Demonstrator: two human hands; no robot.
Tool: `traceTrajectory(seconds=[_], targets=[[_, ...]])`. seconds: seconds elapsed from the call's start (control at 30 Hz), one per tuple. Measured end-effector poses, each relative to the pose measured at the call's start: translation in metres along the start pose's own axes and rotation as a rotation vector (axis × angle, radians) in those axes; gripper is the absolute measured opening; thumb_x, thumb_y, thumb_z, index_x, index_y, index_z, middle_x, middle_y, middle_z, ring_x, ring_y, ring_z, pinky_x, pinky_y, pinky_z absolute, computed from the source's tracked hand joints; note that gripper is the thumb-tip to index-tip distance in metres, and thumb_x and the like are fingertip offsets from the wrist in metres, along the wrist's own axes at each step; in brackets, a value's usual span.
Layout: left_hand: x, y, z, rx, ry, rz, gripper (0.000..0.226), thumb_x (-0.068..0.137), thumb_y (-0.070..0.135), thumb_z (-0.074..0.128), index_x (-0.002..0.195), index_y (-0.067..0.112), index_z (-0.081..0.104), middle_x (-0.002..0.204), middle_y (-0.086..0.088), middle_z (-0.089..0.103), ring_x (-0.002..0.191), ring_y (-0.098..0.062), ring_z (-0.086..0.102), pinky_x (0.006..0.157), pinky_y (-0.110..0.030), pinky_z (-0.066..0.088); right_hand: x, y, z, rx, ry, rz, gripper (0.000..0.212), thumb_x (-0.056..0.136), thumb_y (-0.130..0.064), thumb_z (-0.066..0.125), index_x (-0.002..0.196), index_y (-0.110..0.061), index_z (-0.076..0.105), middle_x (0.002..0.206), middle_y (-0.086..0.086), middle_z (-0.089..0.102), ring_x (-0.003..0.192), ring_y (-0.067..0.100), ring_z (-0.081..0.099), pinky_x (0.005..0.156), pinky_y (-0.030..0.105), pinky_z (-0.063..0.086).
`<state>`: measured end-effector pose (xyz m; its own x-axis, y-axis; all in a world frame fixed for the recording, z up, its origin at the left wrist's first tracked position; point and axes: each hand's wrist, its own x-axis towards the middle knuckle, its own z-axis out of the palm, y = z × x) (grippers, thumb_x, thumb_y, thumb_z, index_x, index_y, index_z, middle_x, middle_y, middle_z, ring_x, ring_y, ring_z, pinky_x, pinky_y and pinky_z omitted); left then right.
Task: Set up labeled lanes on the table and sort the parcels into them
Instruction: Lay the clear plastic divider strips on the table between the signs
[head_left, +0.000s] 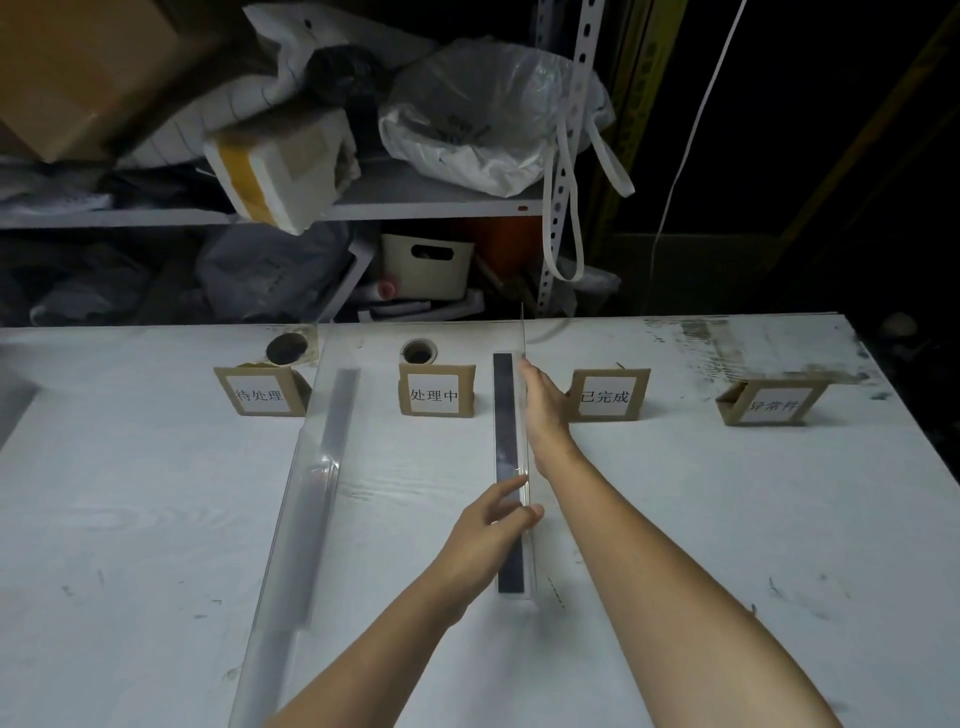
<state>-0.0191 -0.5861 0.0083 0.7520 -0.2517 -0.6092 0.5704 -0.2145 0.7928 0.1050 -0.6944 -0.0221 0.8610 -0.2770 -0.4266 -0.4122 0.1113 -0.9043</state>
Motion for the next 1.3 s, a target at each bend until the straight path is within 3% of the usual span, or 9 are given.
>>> traceTrajectory(seconds=[0.23, 0.37, 0.5, 0.7, 0.8, 0.93, 1.07, 1.17, 1.3], targets=[[0.005, 0.002, -0.002, -0.019, 0.006, -0.006, 0.048, 0.094, 0.047, 0.063, 0.139, 0.046, 0.045, 0.147, 0.003, 0.049, 0.122, -0.013, 0.048, 0.110, -0.042, 0.038, 0.006, -0.002, -0.001, -0.026, -0.029, 0.028, 0.049, 0.100, -0.055, 0.045, 0.140, -0.028, 0.054, 0.148, -0.004, 0.050, 0.136, 0.019, 0.043, 0.101, 0.031, 0.034], [0.003, -0.008, 0.003, -0.001, -0.023, -0.018, 0.061, 0.088, 0.052, 0.068, 0.143, 0.046, 0.041, 0.147, 0.006, 0.046, 0.132, -0.019, 0.048, 0.111, -0.046, 0.042, 0.006, -0.003, -0.003, -0.040, -0.034, 0.057, 0.054, 0.098, -0.059, 0.045, 0.141, -0.028, 0.054, 0.148, -0.003, 0.050, 0.137, 0.021, 0.043, 0.108, 0.037, 0.035], [0.001, -0.012, 0.004, -0.002, -0.019, -0.029, 0.062, 0.078, 0.060, 0.069, 0.133, 0.053, 0.042, 0.149, 0.005, 0.046, 0.132, -0.020, 0.050, 0.109, -0.050, 0.045, 0.005, -0.007, -0.004, -0.051, -0.026, 0.059, 0.054, 0.097, -0.060, 0.044, 0.139, -0.028, 0.056, 0.146, -0.003, 0.052, 0.135, 0.022, 0.046, 0.103, 0.036, 0.037], [-0.003, -0.010, 0.004, 0.017, -0.018, -0.029, 0.063, 0.086, 0.053, 0.069, 0.143, 0.044, 0.042, 0.149, 0.003, 0.045, 0.132, -0.019, 0.049, 0.105, -0.044, 0.047, -0.002, -0.012, -0.007, -0.114, -0.027, 0.043, 0.053, 0.101, -0.056, 0.041, 0.144, -0.025, 0.049, 0.149, 0.000, 0.047, 0.136, 0.024, 0.043, 0.105, 0.038, 0.034], [-0.006, -0.006, 0.002, 0.031, -0.008, -0.039, 0.065, 0.088, 0.052, 0.068, 0.145, 0.041, 0.040, 0.149, 0.003, 0.045, 0.130, -0.019, 0.049, 0.099, -0.039, 0.047, -0.010, -0.020, -0.009, -0.141, -0.025, 0.013, 0.051, 0.102, -0.052, 0.043, 0.143, -0.023, 0.050, 0.146, 0.001, 0.050, 0.126, 0.020, 0.047, 0.101, 0.035, 0.036], [-0.018, 0.001, -0.006, 0.034, 0.010, -0.027, 0.062, 0.092, 0.045, 0.066, 0.148, 0.034, 0.040, 0.149, 0.002, 0.046, 0.128, -0.020, 0.050, 0.101, -0.038, 0.045, -0.028, -0.034, -0.013, -0.241, -0.011, -0.083, 0.053, 0.101, -0.050, 0.045, 0.146, -0.021, 0.047, 0.145, 0.001, 0.050, 0.129, 0.021, 0.047, 0.095, 0.032, 0.036], [-0.047, 0.019, -0.027, 0.053, 0.067, 0.032, 0.052, 0.095, 0.040, 0.063, 0.144, 0.033, 0.046, 0.143, 0.003, 0.052, 0.125, -0.018, 0.054, 0.102, -0.037, 0.046, -0.047, -0.048, -0.015, -0.397, 0.113, -0.293, 0.049, 0.099, -0.050, 0.049, 0.140, -0.025, 0.049, 0.136, 0.002, 0.055, 0.123, 0.021, 0.053, 0.092, 0.035, 0.046], [-0.083, 0.037, -0.072, 0.080, 0.181, 0.106, 0.044, 0.098, 0.037, 0.060, 0.141, 0.032, 0.050, 0.138, 0.004, 0.056, 0.122, -0.017, 0.056, 0.103, -0.037, 0.047, -0.068, -0.062, 0.004, -0.483, 0.176, -0.428, 0.047, 0.097, -0.050, 0.052, 0.137, -0.025, 0.053, 0.137, 0.002, 0.056, 0.125, 0.022, 0.052, 0.102, 0.040, 0.045], [-0.141, 0.053, -0.181, 0.004, 0.417, 0.167, 0.035, 0.101, 0.028, 0.056, 0.135, 0.023, 0.056, 0.124, 0.003, 0.063, 0.113, -0.016, 0.061, 0.096, -0.033, 0.050, -0.105, -0.084, 0.072, -0.481, 0.047, -0.520, 0.041, 0.097, -0.043, 0.058, 0.131, -0.020, 0.060, 0.134, 0.005, 0.060, 0.123, 0.024, 0.054, 0.096, 0.035, 0.044]])
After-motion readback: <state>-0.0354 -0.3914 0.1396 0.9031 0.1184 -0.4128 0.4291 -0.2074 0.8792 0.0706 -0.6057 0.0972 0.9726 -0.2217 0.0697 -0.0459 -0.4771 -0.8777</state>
